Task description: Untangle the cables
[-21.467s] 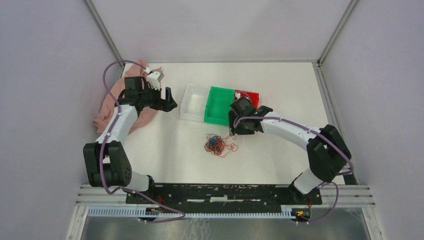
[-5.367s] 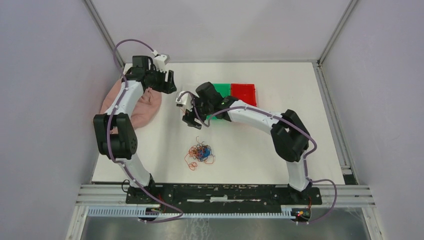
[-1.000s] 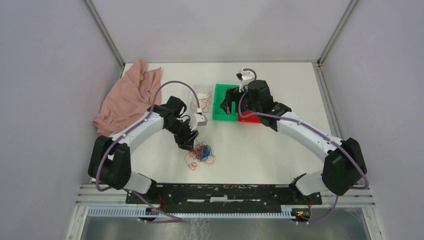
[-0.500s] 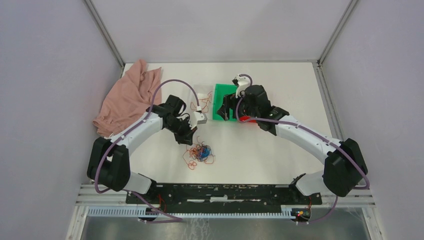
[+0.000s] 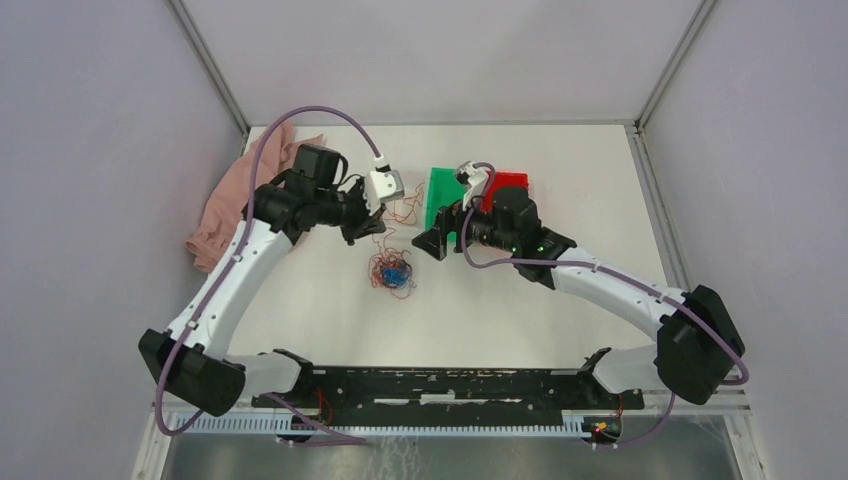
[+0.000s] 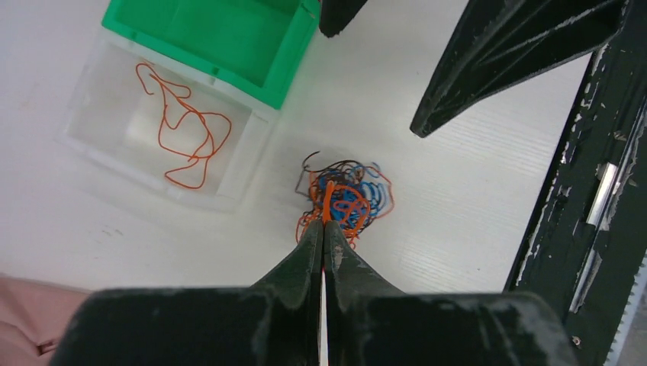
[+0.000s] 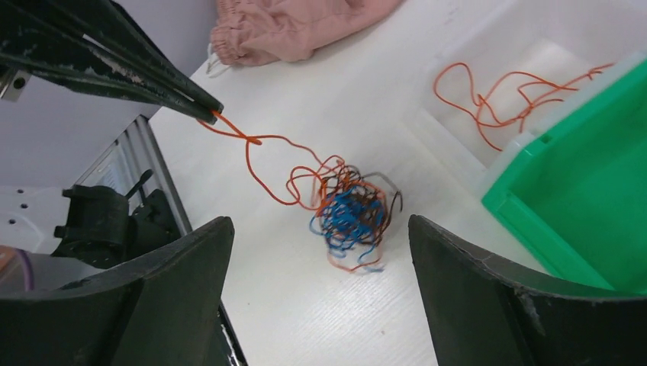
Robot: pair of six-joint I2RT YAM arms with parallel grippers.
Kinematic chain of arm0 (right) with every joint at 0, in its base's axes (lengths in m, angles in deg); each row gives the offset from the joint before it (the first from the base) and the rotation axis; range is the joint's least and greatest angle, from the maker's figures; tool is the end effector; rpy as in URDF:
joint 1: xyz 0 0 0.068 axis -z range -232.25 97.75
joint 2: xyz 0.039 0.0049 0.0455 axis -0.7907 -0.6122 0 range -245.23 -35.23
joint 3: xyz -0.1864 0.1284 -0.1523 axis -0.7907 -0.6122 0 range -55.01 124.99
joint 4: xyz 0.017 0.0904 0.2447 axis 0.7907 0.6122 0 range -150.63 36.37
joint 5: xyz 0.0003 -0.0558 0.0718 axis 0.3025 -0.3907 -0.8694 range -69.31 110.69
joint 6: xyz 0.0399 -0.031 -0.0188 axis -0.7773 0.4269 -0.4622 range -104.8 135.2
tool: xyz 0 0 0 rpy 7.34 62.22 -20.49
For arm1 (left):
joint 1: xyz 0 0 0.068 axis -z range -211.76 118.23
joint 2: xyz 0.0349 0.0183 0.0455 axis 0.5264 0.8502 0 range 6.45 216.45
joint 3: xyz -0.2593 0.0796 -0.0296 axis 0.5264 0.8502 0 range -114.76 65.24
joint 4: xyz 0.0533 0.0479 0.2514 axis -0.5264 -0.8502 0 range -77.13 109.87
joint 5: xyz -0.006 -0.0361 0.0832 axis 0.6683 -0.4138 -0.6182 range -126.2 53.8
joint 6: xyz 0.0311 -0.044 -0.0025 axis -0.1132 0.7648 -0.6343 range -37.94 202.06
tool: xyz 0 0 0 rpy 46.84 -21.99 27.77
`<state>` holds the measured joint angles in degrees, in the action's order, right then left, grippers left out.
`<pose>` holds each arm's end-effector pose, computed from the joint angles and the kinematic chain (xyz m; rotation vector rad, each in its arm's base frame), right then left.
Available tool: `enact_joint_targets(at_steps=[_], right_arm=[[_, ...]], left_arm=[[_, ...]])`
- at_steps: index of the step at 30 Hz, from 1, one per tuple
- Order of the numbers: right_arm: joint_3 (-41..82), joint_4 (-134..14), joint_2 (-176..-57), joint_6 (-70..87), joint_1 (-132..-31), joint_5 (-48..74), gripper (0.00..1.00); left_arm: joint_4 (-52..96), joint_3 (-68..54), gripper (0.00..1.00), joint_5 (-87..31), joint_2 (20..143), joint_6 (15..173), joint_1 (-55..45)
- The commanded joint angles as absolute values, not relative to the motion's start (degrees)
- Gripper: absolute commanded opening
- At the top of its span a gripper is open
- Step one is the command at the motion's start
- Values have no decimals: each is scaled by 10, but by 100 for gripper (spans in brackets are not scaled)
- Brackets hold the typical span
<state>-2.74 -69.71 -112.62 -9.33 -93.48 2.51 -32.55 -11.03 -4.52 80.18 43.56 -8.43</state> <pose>0.2283 0.2147 0.2917 -0.5202 1.9126 1.0688 0.2271 -0.1183 0.3579 1.4035 1.8737 -0.5427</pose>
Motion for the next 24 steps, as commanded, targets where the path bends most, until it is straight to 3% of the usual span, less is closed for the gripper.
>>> enact_joint_targets(at_steps=[1,11,24], right_arm=[[-39,-810,-1104,-115,-953,-22,92],[0,-872,-1149,-144,-993,-27,89],[16,-903,-1205,-152,-1019,65,79]], left_arm=[[-350,-151,3,-21,779,472,-84],[-361,-245,3,27,782,519,-84],[-400,-338,3,80,788,540,-85]])
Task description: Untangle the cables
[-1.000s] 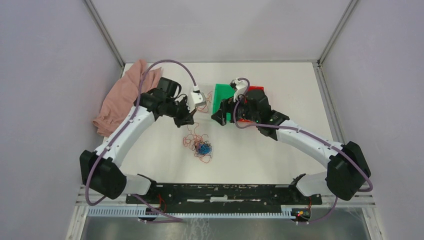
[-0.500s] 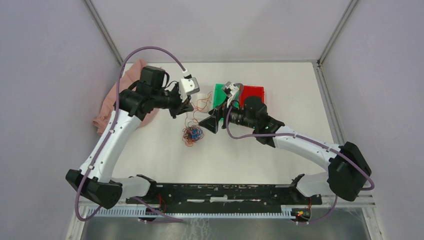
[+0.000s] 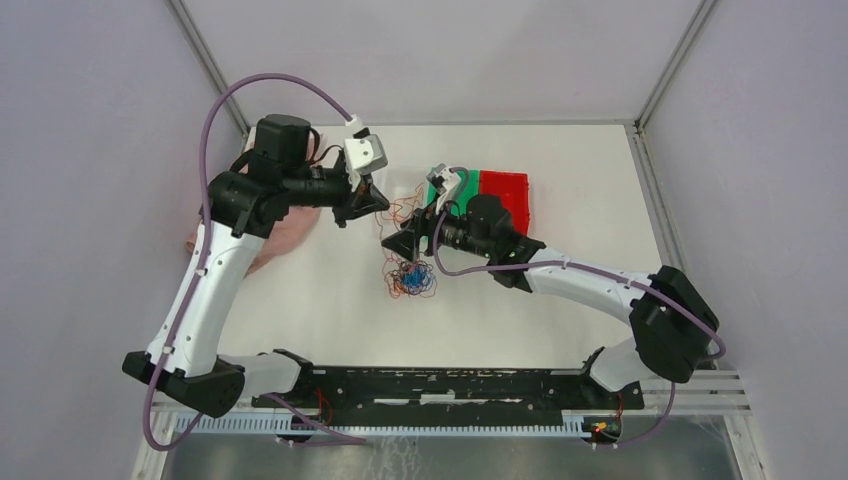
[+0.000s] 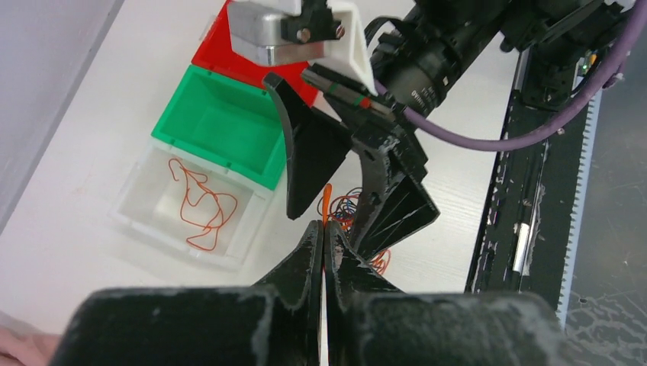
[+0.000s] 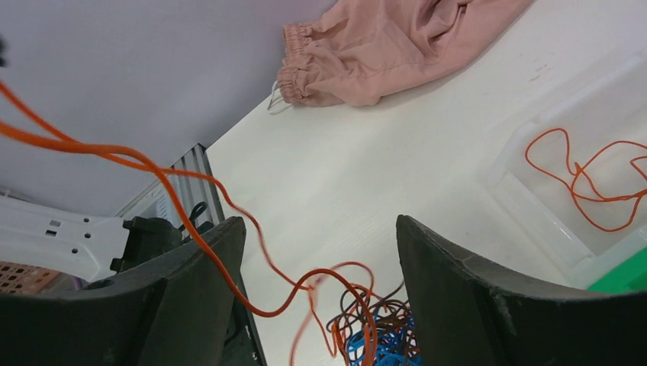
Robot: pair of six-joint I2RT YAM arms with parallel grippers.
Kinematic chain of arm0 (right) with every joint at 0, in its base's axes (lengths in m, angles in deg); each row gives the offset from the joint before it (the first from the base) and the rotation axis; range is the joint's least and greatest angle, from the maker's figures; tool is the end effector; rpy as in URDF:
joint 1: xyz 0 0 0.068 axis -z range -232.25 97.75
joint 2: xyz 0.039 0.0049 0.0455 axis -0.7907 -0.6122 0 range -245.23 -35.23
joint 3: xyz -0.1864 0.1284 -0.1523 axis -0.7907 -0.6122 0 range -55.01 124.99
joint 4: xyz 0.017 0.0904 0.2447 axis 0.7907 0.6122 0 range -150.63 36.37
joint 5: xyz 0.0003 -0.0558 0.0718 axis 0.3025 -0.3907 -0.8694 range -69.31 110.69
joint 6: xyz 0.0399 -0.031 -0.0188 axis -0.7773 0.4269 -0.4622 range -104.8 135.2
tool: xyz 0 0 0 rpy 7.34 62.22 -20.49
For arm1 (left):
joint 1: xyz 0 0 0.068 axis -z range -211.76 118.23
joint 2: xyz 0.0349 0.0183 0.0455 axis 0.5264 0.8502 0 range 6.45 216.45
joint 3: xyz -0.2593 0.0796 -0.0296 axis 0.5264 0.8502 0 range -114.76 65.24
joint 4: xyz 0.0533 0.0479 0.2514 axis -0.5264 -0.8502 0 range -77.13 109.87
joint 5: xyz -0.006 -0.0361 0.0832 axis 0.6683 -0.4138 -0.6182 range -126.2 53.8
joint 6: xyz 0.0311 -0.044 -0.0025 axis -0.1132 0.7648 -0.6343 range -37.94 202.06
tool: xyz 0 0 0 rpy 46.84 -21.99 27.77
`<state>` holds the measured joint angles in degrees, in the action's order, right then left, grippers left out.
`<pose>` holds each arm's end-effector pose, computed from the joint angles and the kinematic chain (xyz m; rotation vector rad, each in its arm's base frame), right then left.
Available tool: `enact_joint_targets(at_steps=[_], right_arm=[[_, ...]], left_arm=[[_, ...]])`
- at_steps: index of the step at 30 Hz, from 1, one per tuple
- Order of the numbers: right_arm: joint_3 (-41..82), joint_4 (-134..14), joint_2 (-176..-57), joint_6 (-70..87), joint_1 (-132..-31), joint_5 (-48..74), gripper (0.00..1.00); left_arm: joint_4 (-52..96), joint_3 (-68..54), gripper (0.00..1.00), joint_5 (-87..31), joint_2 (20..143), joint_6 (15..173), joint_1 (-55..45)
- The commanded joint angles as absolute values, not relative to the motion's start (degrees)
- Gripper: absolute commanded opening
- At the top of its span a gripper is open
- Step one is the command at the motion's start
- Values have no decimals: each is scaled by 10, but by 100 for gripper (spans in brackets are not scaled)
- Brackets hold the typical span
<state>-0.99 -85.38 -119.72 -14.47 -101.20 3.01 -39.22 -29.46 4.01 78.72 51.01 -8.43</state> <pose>0.2175 0.2661 0.2931 -0.5569 1.7506 1.2617 0.1970 -0.1100 0.4534 1.2927 1.6779 -0.6904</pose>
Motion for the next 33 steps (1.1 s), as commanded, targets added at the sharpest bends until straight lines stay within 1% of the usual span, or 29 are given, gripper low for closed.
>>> enact_joint_targets(at_steps=[1,7,19,26,30,33], right_arm=[[15,-905,-1208,-152,-1021,72,78],[4,-916,-1215,-147,-1029,91,75],[-27,-926,-1241,-154,-1031,116,71],[-51,-935,-1257,-157,-1031,127,71],[-71,-935,-1248,-157,-1031,151,72],[-75,-920,-1228,-155,-1029,178,79]], left_arm=[[-402,-345,3,85,789,540,-85],[-408,-379,3,111,798,558,-84],[-408,-467,3,109,816,568,-83],[-382,-517,3,73,820,567,-83],[-327,-510,3,4,814,564,-83],[-304,-493,3,-27,808,554,-83]])
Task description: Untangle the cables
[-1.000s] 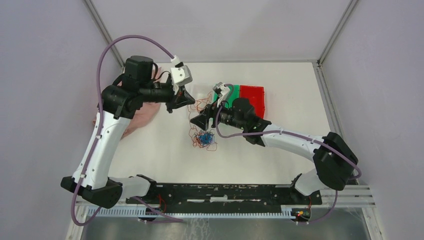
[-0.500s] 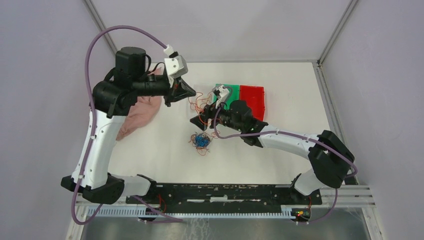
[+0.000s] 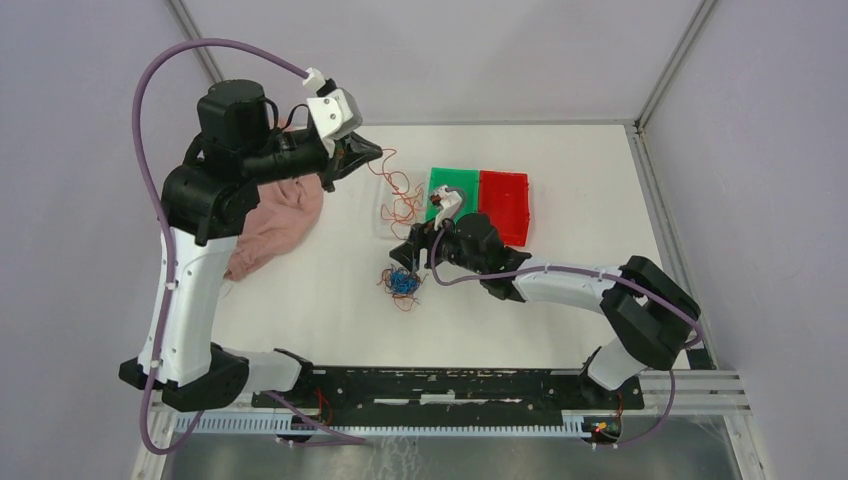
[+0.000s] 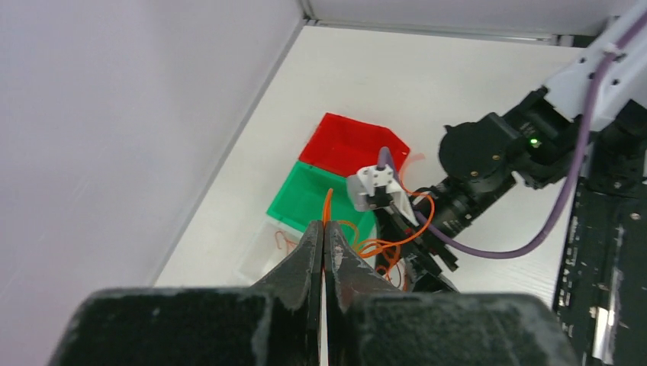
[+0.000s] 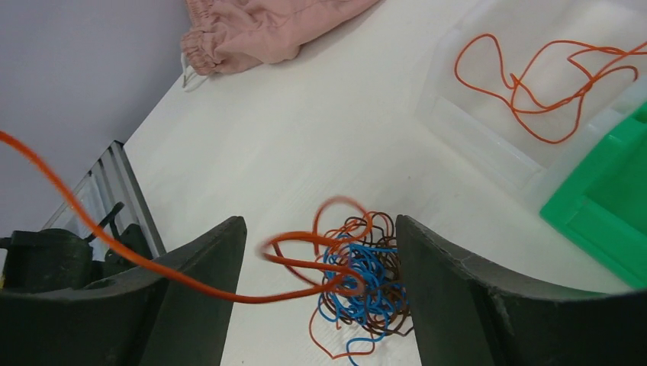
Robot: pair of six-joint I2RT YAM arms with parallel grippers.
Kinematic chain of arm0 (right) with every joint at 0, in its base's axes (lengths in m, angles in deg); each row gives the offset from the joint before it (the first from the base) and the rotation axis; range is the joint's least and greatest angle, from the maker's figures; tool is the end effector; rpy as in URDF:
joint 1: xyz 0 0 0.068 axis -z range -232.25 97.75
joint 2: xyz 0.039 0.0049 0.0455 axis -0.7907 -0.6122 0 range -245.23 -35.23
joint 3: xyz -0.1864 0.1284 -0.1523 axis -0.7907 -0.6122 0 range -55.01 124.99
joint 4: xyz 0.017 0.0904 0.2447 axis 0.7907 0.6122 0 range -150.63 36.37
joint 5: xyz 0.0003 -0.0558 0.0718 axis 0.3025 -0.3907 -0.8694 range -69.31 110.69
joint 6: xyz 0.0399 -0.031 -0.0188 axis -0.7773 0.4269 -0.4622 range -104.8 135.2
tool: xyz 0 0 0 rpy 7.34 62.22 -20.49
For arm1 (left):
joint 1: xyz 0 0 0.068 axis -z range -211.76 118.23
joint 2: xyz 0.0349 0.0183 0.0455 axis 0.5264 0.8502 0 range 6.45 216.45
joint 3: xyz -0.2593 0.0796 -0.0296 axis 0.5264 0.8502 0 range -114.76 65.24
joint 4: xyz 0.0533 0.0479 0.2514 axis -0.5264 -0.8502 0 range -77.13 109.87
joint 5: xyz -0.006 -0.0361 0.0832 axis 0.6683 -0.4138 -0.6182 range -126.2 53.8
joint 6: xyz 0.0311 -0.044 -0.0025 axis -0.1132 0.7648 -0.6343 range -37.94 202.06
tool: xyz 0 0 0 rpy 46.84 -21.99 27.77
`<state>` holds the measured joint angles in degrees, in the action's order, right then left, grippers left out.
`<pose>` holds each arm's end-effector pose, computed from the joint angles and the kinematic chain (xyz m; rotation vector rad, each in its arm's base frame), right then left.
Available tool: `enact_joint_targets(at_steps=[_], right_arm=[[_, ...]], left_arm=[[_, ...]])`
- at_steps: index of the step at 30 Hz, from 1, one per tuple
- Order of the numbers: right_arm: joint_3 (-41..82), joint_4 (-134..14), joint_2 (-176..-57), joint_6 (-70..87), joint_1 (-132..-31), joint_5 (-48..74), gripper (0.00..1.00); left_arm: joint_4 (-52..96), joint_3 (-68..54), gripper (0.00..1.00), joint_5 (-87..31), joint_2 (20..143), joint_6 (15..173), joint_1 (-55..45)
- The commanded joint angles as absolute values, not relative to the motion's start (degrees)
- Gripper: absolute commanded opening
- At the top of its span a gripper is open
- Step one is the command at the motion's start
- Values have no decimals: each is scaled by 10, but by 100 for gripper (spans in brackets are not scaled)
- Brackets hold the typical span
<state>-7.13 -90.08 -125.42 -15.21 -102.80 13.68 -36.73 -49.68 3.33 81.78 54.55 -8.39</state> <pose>0.2185 0.2722 0.2327 -0.4315 1.8899 1.0925 0.1754 -0.1004 0.5415 1.1897 1.4013 -0.5905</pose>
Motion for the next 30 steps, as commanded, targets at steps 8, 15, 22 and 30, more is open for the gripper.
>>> enact_joint_targets(at_steps=[8,15,22,30], right_arm=[[-73,-891,-1145,-165,-989,203,90],[-81,-829,-1079,-175,-926,208,91],[-90,-781,-1048,-148,-908,243,90],[-105,-753,-1020,-142,-894,296,89]], left_arm=[[-238,-395,3,-81,785,550,-83],[-116,-285,3,-151,784,569,-82],[-53,-261,3,-192,830,561,-82],[-2,-250,3,-215,900,540,-84]])
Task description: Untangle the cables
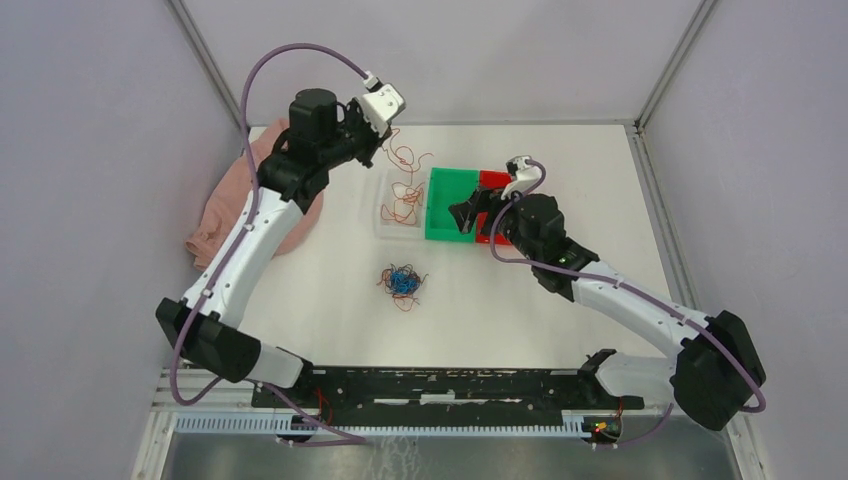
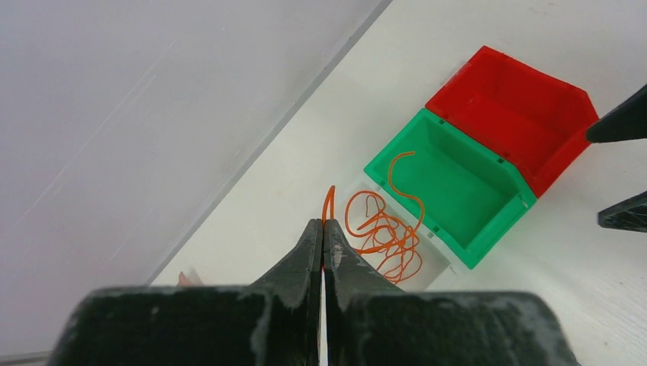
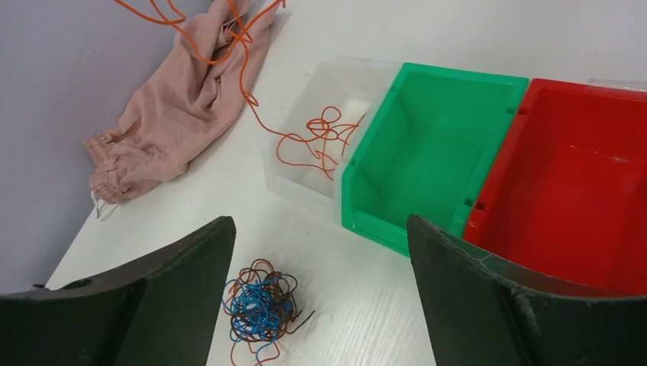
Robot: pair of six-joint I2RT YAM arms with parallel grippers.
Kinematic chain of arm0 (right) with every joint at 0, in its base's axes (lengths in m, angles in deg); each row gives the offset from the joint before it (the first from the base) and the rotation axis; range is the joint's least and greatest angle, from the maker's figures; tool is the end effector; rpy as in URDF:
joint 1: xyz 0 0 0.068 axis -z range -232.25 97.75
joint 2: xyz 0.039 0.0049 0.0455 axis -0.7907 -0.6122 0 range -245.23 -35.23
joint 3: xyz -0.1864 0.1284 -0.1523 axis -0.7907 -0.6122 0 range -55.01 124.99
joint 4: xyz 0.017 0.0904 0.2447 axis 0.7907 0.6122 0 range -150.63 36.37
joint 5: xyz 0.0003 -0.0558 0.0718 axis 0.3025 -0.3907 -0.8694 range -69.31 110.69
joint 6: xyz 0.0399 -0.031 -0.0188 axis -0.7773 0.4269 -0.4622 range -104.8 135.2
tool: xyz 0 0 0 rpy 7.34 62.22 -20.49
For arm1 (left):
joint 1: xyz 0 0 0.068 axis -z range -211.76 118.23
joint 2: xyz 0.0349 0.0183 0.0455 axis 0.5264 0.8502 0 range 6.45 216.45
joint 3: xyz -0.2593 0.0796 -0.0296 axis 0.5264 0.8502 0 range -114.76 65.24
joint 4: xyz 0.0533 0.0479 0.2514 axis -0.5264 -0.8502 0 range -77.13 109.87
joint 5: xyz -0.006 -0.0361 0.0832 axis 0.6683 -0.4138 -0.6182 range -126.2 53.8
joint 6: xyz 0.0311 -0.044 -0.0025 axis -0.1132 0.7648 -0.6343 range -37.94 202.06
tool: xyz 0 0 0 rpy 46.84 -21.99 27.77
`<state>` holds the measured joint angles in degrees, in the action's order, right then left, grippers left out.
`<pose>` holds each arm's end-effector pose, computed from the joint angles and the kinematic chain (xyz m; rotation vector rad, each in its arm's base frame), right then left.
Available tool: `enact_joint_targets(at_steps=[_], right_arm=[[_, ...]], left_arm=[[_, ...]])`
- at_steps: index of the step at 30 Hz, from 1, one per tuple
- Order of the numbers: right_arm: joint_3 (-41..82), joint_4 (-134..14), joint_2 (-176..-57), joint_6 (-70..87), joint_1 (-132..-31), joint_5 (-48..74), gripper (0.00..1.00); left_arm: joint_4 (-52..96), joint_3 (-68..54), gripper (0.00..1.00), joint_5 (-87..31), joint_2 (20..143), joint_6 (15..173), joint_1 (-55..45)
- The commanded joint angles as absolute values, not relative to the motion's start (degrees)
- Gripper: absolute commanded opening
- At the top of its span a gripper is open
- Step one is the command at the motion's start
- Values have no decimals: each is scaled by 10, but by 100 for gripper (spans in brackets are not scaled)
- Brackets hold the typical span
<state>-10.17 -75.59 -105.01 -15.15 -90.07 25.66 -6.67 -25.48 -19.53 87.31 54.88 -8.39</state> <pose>0.2262 0.1716 0.2934 -0.0520 1.8113 0.7867 0.2831 -0.1334 0.4441 0.9695 1.5819 -0.2245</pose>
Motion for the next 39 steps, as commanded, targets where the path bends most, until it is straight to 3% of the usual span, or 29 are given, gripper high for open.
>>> enact_joint_targets(at_steps=[1,12,39], right_arm=[[-107,-752,-1017,-142,-893,302,89],[-119,-740,-995,-131,-884,315,89],[-116,-710,-994,-135,-864,300,86]], left_arm=[[7,-248,3,-218,907,534,-84],[63,-240,3,-272,1010,462,-91],[107,-153,3,-241,1149,478,-83]])
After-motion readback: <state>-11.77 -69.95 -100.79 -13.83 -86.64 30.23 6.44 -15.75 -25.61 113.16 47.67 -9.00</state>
